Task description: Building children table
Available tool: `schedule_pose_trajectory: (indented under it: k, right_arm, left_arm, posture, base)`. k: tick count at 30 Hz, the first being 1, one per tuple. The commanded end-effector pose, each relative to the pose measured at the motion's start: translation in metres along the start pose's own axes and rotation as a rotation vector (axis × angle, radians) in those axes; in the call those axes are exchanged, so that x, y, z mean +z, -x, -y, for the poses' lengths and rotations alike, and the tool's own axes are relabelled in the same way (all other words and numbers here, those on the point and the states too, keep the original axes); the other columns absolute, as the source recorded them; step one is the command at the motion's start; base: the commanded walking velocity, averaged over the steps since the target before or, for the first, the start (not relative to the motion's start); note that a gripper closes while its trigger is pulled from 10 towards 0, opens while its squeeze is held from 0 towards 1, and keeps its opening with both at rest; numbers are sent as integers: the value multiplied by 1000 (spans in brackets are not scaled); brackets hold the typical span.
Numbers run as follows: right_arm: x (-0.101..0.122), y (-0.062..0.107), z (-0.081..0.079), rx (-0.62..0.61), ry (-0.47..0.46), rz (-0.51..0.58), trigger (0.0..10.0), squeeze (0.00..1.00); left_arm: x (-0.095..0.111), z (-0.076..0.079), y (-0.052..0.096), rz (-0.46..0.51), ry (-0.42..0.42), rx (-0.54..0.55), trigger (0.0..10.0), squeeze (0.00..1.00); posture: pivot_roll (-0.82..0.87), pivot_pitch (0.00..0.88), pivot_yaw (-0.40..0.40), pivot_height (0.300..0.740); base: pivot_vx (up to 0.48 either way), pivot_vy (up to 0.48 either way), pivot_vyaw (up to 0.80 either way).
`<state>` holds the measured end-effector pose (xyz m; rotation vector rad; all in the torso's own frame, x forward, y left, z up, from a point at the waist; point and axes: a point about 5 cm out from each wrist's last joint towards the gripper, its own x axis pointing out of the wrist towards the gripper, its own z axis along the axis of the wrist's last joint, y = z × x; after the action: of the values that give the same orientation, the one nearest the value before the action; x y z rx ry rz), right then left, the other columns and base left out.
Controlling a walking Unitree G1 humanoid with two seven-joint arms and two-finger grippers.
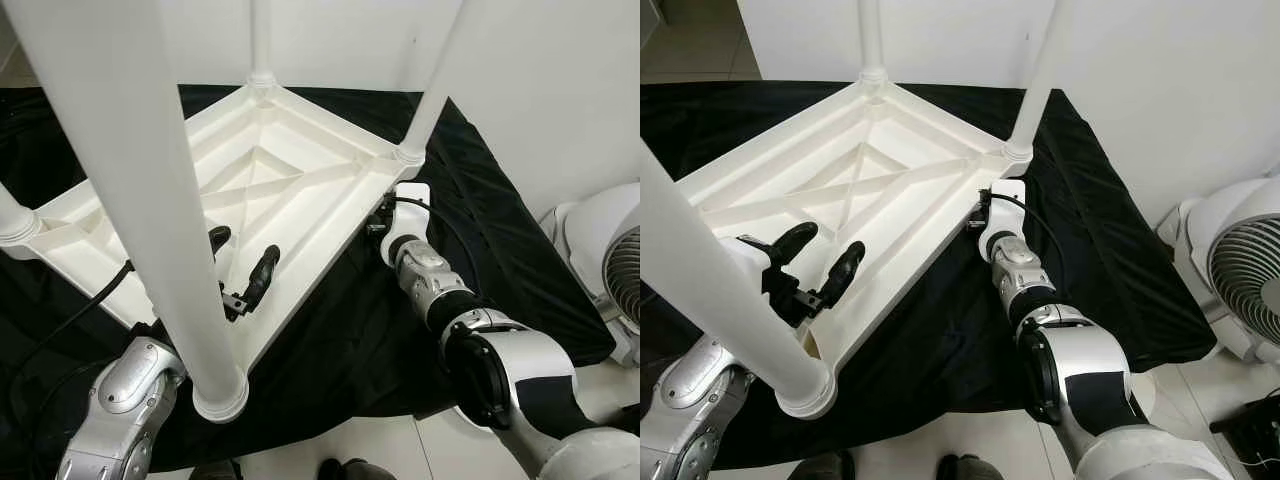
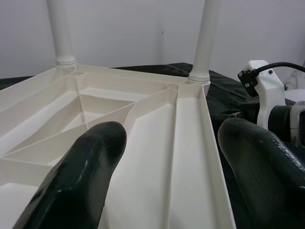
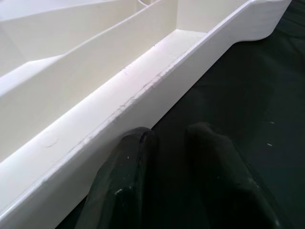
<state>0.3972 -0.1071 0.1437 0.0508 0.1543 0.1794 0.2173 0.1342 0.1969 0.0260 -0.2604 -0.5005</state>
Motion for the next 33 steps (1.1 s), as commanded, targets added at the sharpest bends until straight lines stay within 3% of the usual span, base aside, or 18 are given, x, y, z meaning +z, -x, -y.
schedule_pose_trajectory:
  k: [1, 15, 27, 31, 33]
  right_arm:
    - [12, -3, -17, 82, 1, 45, 10000, 0]
    - [24, -5, -29, 139, -45, 102, 10000, 0]
    - [28, -3, -60, 374, -78, 144, 10000, 0]
    - [28, -3, -63, 378, -64, 138, 10000, 0]
    - [28, -4, -55, 307, -48, 133, 10000, 0]
  left_arm:
    - [4, 7, -2, 11, 11, -54, 10000, 0]
    - [8, 10, -5, 11, 11, -69, 10000, 0]
    - [9, 22, -7, -1, 45, -150, 10000, 0]
    - [8, 23, -7, -6, 37, -152, 10000, 0]
    - [6, 20, -9, -10, 14, -133, 10000, 0]
  posture:
    - [281, 136, -88, 740]
    - [276, 138, -74, 740]
    - [262, 131, -66, 740]
    - [264, 127, -64, 740]
    - [263, 124, -68, 740]
  base:
    - [0, 0, 0]
    - [0, 0, 0]
    - [0, 0, 0]
    - [0, 0, 0]
    - [0, 0, 0]
